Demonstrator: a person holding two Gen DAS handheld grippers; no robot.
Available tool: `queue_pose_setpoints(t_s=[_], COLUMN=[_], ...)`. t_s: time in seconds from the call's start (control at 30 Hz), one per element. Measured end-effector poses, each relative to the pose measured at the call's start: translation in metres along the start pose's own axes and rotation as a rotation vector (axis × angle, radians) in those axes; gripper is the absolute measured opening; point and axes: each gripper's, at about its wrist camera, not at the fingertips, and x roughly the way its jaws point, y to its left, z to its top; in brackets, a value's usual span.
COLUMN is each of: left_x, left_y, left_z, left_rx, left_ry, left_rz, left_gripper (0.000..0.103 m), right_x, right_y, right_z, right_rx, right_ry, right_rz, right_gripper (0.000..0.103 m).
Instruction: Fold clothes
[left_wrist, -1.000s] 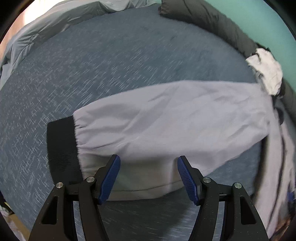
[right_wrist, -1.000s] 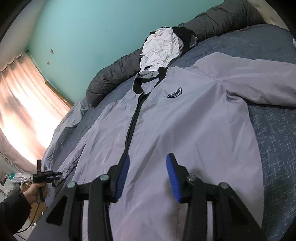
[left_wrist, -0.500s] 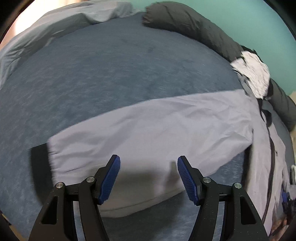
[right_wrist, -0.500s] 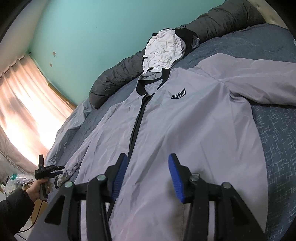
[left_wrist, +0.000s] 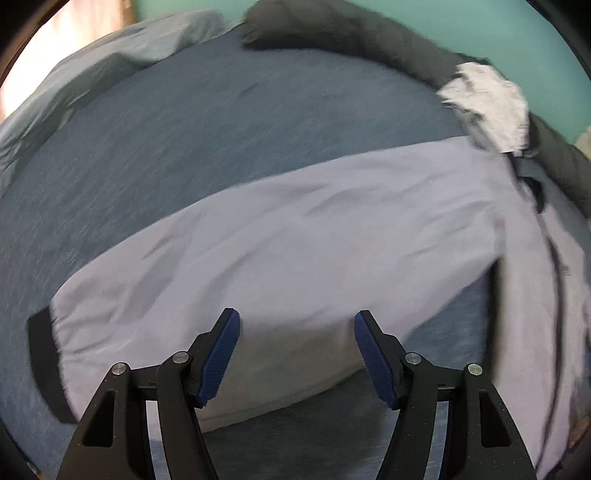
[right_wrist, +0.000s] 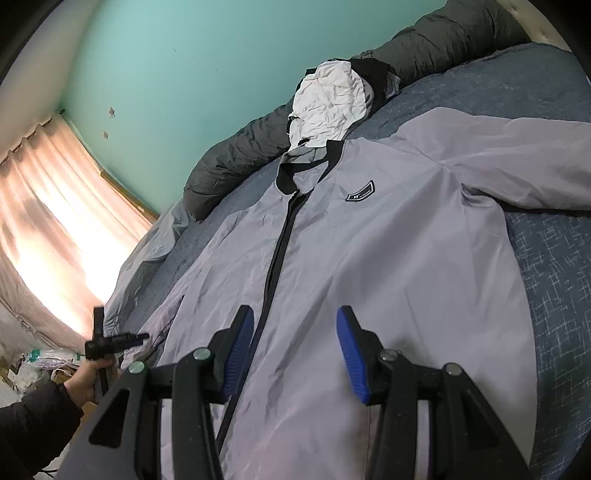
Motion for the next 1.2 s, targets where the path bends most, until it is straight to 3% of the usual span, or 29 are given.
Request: queue_pose_setpoints(t_s=[0.13,0.27,0.33,0.57,0.7,0.87,1.07,1.2], left_x=[0.013,0.040,0.053,0.038,0.052,0.081,0.061,0.073], left_y=[-0.045,-0.076,-0.079,-0.088,-0.104,-0.114,-0.113,-0.109], left_z=[0.018,0.017,0.011,0.030,0.046,0.040,0.045,0.035], left_rx=[0.042,0.103,0.105,0.054,0.045,0.090,0.069,0.091], left_ry=[0.012,0.063,0.096,0.004,0.029,0.088,0.027,0.095], left_rz=[-0.073,-0.065,-0.042,-0.079,-0.085,-0.012,-0.026,-0.034], left_gripper=[0.068,0.068,0.068,0.068,0.068,0.069,0.069,0.069], right_x=[0.001,0.001,0.002,-0.004,-0.004,-0.005,-0.007,-0.004], right_y=[-0.001,-0.002,-0.001,-0.003,-0.005,-0.007,-0.008,-0.007], right_z=[-0.001,0.000,0.002,0.005,0.005,0.007,0.009,0.008], right_rx=[0.007,0.011,0.007,0.007,0.016,0.021,0.018,0.018], right_ry=[0.005,0.004,0.006,-0.008,-0.002,-0.008,-0.013,-0.007], right_rz=[-0.001,0.002,0.008,0.018,0.005,0.002,0.008,0.010], right_gripper=[0.048,0.049,0.054,0.056,0.057,0.057,0.058,0.058])
